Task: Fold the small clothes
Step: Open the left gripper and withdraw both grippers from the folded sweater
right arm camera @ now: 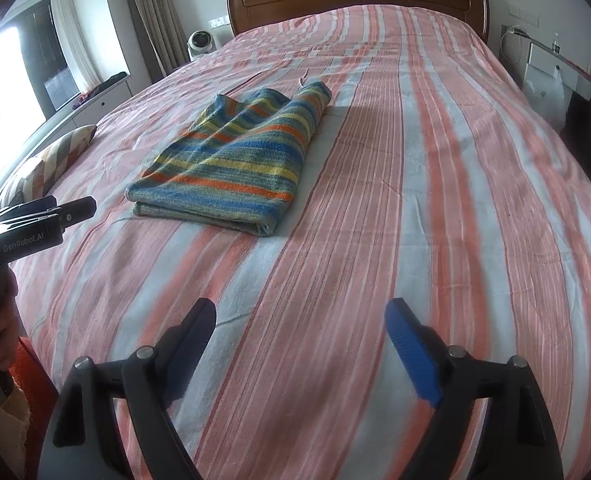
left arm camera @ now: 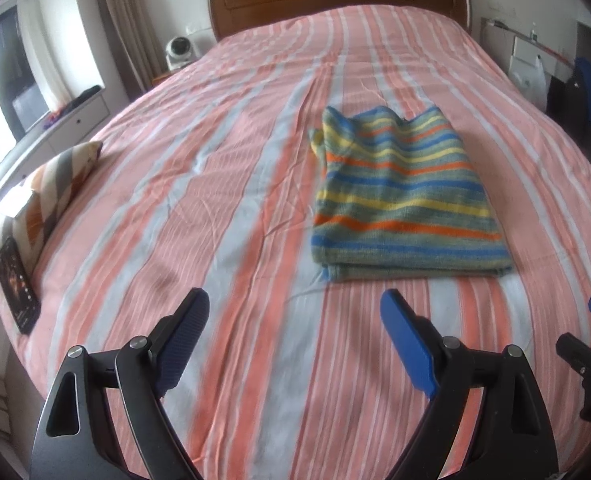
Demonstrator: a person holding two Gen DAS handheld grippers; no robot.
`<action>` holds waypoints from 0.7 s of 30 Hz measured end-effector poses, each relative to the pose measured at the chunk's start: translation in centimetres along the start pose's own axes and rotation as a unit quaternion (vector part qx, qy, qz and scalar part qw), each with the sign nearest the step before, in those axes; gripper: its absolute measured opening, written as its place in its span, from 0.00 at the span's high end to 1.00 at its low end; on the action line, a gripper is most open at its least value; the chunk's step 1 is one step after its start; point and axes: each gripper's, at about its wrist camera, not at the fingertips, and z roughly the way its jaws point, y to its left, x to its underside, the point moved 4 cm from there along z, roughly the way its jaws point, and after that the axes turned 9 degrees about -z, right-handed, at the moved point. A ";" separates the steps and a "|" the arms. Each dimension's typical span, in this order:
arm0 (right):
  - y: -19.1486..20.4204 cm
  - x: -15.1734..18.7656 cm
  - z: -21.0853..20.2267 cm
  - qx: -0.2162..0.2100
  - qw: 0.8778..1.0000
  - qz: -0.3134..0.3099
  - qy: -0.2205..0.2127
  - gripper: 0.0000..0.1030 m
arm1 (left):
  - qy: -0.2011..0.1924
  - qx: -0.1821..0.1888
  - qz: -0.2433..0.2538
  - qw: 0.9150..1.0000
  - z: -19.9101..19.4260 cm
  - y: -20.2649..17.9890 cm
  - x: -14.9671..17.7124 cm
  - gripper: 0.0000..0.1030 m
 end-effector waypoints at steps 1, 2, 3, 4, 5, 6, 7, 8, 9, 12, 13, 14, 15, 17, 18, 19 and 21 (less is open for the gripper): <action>0.0 0.1 0.1 0.002 1.000 -0.001 0.002 0.17 | 0.000 -0.001 0.001 1.000 0.0 -0.1 0.0 0.14; -0.1 0.2 0.2 0.004 1.000 0.000 0.005 0.17 | 0.000 -0.001 0.001 1.000 0.1 -0.1 0.0 0.14; -0.2 0.2 0.2 0.006 1.000 0.000 0.006 0.17 | 0.001 -0.002 0.001 1.000 0.2 -0.1 0.1 0.14; -0.2 0.3 0.3 0.008 1.000 0.000 0.007 0.17 | 0.001 -0.002 0.001 1.000 0.2 -0.1 0.2 0.13; -0.3 0.4 0.4 0.010 1.000 0.001 0.008 0.17 | 0.002 -0.002 0.001 1.000 0.4 -0.1 0.4 0.12; -0.5 0.5 0.5 0.013 1.000 0.001 0.010 0.17 | 0.003 -0.001 0.001 1.000 0.5 -0.1 0.5 0.10; -0.6 0.5 0.5 0.014 1.000 0.001 0.010 0.17 | 0.004 0.000 0.001 1.000 0.7 -0.1 0.7 0.09; -0.8 0.6 0.6 0.019 1.000 0.002 0.009 0.17 | 0.005 0.001 0.001 1.000 0.9 0.0 0.9 0.08; -1.0 0.7 0.7 0.023 1.000 0.001 0.009 0.17 | 0.006 0.002 0.000 1.000 1.2 0.1 1.2 0.06; -1.6 1.2 1.1 0.038 0.999 -0.002 0.007 0.16 | 0.019 -0.005 -0.003 1.000 2.8 0.7 2.5 0.05; -1.8 1.3 1.3 0.043 0.999 -0.004 0.006 0.13 | 0.027 -0.007 -0.003 1.000 3.5 0.8 2.9 0.05; -2.0 1.7 1.6 0.050 0.999 -0.005 0.004 0.11 | 0.046 -0.009 -0.001 0.999 4.6 1.0 3.6 0.04; -2.3 2.2 2.2 0.057 0.998 -0.006 0.009 0.11 | 0.068 -0.006 0.001 0.998 5.6 1.2 4.4 0.04; -2.8 3.1 3.2 0.054 0.998 -0.001 0.023 0.03 | 0.073 0.014 -0.011 0.997 5.8 1.7 4.9 0.02; -3.0 3.3 3.2 0.050 0.999 0.006 0.020 0.03 | 0.083 0.024 -0.013 0.996 5.7 2.0 4.7 0.02; -3.1 3.3 3.0 0.047 0.999 0.008 0.020 0.03 | 0.094 0.037 -0.014 0.995 5.7 2.2 4.3 0.03; -3.3 2.9 2.8 0.037 0.999 0.008 0.026 0.03 | 0.095 0.094 -0.043 0.990 5.2 3.0 2.1 0.03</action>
